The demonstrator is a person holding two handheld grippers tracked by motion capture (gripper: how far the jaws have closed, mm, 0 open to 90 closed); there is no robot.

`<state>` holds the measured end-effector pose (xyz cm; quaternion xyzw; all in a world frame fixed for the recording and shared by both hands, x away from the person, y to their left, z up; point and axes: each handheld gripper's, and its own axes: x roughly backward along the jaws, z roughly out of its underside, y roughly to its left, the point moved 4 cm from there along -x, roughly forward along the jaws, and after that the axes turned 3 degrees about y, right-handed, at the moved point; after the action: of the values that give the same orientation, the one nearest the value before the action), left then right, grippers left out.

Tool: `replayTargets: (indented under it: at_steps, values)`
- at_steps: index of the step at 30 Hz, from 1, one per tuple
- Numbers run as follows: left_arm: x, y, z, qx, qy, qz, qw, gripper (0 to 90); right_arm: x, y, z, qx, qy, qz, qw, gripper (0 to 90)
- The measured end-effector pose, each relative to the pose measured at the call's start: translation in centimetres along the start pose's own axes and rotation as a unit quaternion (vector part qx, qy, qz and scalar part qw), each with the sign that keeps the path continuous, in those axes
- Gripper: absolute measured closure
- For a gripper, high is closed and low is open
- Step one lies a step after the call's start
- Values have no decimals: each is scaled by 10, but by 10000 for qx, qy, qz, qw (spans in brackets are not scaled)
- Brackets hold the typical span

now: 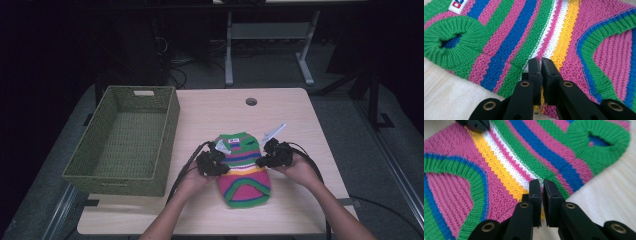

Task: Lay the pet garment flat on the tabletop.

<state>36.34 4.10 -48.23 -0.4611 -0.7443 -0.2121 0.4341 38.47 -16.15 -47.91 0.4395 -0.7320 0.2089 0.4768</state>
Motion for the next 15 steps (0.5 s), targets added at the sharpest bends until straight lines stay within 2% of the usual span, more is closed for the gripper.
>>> replayTargets:
  at_steps: [3,8,10,11,13,15]
  values:
    - [0,2,-1,11,4,-135,9999,851,-4,2,1,37,67,-3,10000,845]
    - [-2,8,-2,216,-68,-225,9995,788,-5,1,1,-64,35,-85,9999,843]
    - [-3,10,-2,252,-89,-240,9994,769,-5,1,1,-61,29,-61,10000,836]
    - [-4,13,-3,371,-130,-266,9989,753,-5,-1,1,-131,-32,-13,9999,832]
    - [-2,15,-3,421,-163,-359,9983,715,-6,-3,1,-164,-67,-24,9998,826]
    - [4,15,-4,439,-287,-293,9982,700,-3,-4,1,-157,-154,1,9998,795]
